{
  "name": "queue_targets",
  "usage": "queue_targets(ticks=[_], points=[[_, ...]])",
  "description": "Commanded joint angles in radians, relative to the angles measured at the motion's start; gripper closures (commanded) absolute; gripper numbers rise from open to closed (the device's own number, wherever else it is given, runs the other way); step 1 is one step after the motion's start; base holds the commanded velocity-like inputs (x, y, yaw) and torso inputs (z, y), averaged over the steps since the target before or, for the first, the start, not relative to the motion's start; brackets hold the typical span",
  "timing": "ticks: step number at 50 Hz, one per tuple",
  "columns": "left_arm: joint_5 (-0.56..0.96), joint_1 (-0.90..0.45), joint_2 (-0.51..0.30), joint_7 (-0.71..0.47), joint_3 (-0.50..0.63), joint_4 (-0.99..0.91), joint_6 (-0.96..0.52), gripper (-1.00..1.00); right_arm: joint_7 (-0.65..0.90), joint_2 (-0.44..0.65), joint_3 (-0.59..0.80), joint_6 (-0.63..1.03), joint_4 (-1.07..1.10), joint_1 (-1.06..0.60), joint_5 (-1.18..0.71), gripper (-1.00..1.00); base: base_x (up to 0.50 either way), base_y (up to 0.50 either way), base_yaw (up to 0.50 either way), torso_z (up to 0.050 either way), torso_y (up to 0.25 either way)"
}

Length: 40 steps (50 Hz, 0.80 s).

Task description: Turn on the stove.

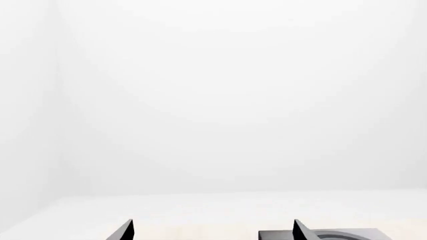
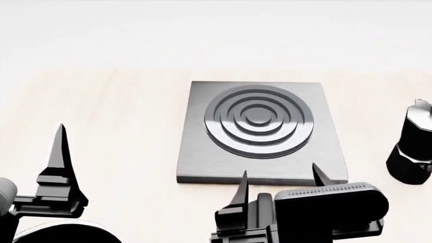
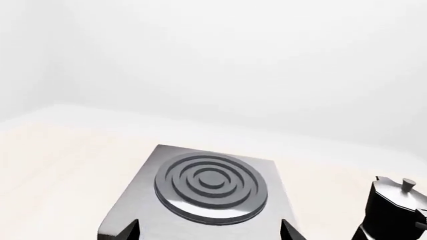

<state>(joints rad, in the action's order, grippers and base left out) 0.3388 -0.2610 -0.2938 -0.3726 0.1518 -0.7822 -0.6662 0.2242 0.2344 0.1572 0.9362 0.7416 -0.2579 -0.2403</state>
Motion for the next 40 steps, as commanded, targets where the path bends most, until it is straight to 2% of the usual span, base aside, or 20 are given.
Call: queue_targets(ticks=[1, 40], points=[[0.002, 0.000, -0.004, -0.004, 0.001, 0.005, 0.006, -1.00, 0.001, -0.008, -0.003, -0.008, -0.057, 0.004, -0.010, -1.00, 0.00, 0.00, 0.00, 0.000, 0.000], [0.010, -0.001, -0.014, -0.020, 0.011, 0.014, 0.018, -1.00, 0.008, -0.025, -0.026, 0.087, -0.123, -0.003, -0.077, -1.00, 0.00, 0.00, 0.00, 0.000, 0.000]])
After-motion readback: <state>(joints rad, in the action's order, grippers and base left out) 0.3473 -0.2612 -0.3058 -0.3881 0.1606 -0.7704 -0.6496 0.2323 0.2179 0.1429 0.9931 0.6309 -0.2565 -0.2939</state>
